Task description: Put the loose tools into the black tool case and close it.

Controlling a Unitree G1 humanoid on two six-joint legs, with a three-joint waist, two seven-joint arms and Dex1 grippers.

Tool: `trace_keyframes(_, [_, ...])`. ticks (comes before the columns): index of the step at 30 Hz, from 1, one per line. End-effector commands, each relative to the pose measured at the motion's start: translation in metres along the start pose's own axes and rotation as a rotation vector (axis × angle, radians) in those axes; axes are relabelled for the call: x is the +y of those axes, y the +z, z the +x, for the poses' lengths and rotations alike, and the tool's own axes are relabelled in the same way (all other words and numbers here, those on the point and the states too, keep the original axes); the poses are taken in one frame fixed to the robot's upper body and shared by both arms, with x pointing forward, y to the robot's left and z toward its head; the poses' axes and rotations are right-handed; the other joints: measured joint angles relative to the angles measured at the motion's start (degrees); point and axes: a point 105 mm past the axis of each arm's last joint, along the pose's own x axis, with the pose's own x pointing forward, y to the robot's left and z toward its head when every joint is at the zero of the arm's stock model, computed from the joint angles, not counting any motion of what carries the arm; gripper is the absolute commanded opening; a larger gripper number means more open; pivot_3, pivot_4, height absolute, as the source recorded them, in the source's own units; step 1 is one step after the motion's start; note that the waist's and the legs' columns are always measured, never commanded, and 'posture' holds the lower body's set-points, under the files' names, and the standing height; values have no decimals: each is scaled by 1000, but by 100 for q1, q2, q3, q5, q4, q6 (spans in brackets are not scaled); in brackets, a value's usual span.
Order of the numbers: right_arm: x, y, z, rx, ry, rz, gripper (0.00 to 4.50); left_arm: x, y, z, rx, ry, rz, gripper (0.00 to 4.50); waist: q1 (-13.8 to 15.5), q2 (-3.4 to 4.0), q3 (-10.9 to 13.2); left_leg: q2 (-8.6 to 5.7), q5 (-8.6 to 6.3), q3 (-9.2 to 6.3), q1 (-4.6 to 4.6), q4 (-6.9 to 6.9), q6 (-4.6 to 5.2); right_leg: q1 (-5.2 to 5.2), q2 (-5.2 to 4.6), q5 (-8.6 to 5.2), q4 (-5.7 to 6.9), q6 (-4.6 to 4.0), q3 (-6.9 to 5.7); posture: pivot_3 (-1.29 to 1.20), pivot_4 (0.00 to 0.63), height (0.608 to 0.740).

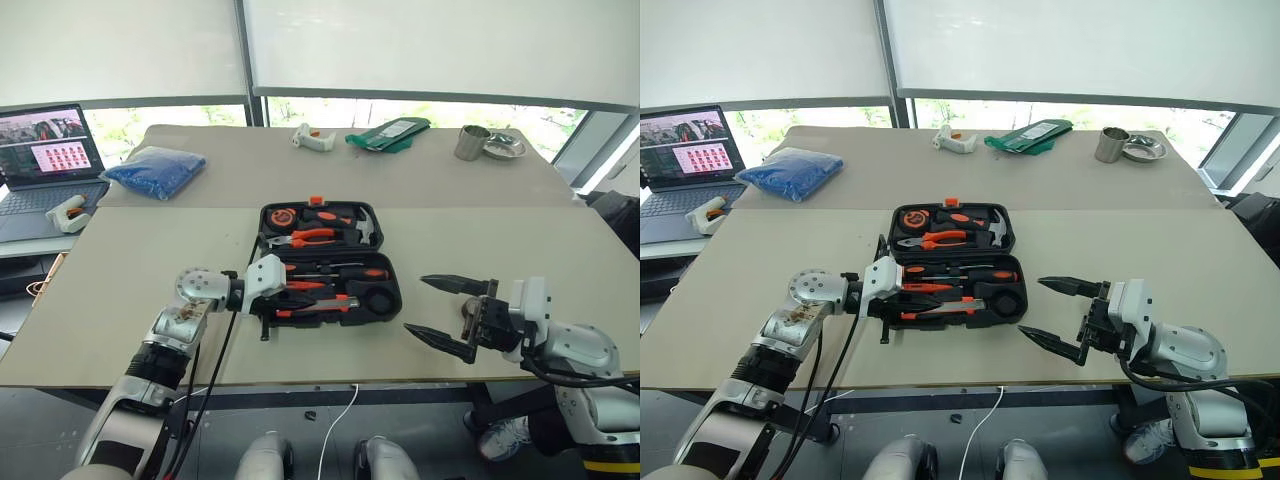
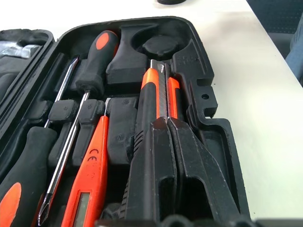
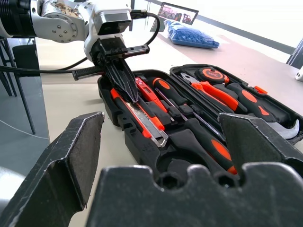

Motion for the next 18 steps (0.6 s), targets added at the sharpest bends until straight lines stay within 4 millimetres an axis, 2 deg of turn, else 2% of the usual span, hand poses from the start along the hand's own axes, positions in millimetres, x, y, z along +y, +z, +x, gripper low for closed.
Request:
trace_keyframes(1, [1, 10, -1, -25, 3, -17, 4500, 9, -5, 1, 38, 78, -52, 102, 7, 0, 0, 0, 2, -2, 0, 0, 1, 3, 0, 1, 0, 0, 0, 0, 150, 740])
trace_keyframes(5, [1, 10, -1, -23, 4, -13, 4500, 1, -22, 2, 132, 70, -143, 102, 2, 4, -4, 0, 6, -6, 3, 4, 4, 9, -1, 5, -1, -5, 3, 0, 150, 740])
trace_keyframes(11, [1, 11, -1, -22, 3, -8, 4500, -8, -34, 8, 215, 59, -237, 102, 6, 16, -12, 0, 3, -10, 50, -2, -1, 58, -5, -15, -8, -36, 4, 0, 150, 740])
trace_keyframes(14, [0, 12, -1, -21, 2, -8, 4500, -8, -28, 10, 177, 53, -212, 102, 4, 25, -18, 0, -18, -10, 61, -7, -37, 63, -10, -16, -9, -38, 5, 0, 150, 740])
trace_keyframes(18, [0, 12, -1, -22, -1, -10, 4500, 7, 10, 9, -9, 104, -52, 102, 10, 28, -20, -1, -16, -9, 57, -8, -34, 61, -11, -17, -10, -38, 5, 0, 150, 740])
